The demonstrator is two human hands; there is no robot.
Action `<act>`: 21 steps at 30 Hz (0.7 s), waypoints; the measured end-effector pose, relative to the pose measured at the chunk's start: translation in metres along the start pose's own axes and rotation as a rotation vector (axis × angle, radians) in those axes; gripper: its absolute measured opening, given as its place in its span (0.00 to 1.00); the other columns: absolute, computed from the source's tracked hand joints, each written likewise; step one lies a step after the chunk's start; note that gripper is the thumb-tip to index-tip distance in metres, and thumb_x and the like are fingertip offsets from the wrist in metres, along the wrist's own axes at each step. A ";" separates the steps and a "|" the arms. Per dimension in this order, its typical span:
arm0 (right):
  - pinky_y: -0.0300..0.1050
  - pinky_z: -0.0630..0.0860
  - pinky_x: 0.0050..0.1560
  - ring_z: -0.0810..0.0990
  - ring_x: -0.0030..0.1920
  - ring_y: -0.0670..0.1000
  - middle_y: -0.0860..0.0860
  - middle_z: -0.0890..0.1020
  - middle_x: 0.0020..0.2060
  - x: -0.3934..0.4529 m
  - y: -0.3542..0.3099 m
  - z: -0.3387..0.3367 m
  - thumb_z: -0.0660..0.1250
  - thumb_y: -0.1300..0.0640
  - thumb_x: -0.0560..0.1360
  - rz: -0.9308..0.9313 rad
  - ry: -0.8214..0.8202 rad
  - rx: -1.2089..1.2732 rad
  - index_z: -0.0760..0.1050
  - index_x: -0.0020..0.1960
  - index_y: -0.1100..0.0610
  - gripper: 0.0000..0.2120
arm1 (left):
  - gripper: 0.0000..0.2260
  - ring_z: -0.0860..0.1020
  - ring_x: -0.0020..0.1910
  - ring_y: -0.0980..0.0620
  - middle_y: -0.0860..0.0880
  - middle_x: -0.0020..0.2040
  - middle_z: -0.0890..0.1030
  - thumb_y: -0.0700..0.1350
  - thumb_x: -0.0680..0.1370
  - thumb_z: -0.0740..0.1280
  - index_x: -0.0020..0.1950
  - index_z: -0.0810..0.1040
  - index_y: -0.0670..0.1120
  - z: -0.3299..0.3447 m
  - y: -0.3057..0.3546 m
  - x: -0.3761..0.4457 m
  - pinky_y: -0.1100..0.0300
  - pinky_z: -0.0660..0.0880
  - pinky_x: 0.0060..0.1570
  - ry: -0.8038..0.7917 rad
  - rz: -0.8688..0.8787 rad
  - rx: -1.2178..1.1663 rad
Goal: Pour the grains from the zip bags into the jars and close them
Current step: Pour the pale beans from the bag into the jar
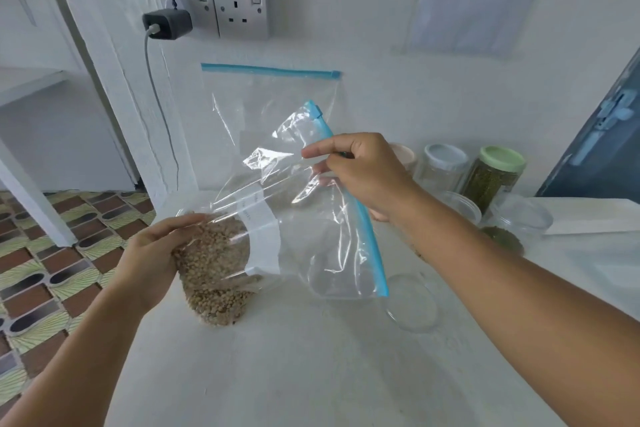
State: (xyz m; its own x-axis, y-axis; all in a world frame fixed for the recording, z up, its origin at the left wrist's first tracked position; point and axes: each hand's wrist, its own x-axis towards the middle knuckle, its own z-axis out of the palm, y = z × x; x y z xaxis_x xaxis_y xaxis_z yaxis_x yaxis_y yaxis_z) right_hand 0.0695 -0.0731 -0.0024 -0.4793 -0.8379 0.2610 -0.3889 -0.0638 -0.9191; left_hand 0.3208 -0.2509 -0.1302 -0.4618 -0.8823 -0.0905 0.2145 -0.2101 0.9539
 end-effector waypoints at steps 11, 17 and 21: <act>0.48 0.85 0.53 0.86 0.50 0.57 0.52 0.88 0.44 -0.037 0.019 -0.033 0.59 0.73 0.79 0.015 0.078 0.072 0.88 0.47 0.53 0.23 | 0.15 0.75 0.36 0.54 0.42 0.54 0.86 0.29 0.81 0.63 0.47 0.89 0.41 0.019 0.008 -0.022 0.60 0.73 0.42 -0.110 -0.065 0.147; 0.43 0.84 0.51 0.86 0.46 0.48 0.51 0.88 0.44 -0.058 0.026 -0.051 0.58 0.73 0.79 0.004 0.041 0.099 0.87 0.48 0.53 0.23 | 0.13 0.79 0.46 0.58 0.52 0.50 0.87 0.33 0.81 0.67 0.46 0.88 0.46 0.035 0.012 -0.042 0.55 0.71 0.61 0.026 0.010 0.122; 0.47 0.84 0.54 0.87 0.50 0.50 0.50 0.88 0.47 -0.069 0.038 -0.065 0.60 0.72 0.79 -0.006 0.032 0.068 0.87 0.47 0.49 0.23 | 0.16 0.79 0.52 0.56 0.54 0.50 0.86 0.34 0.81 0.67 0.45 0.90 0.50 0.044 0.012 -0.060 0.52 0.70 0.65 0.025 0.063 0.168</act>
State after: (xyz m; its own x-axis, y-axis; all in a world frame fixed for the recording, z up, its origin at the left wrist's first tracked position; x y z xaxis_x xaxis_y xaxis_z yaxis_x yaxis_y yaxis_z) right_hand 0.0369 0.0180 -0.0359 -0.5021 -0.8198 0.2752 -0.3379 -0.1069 -0.9351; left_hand 0.3135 -0.1823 -0.1005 -0.4303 -0.9021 -0.0336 0.0949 -0.0822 0.9921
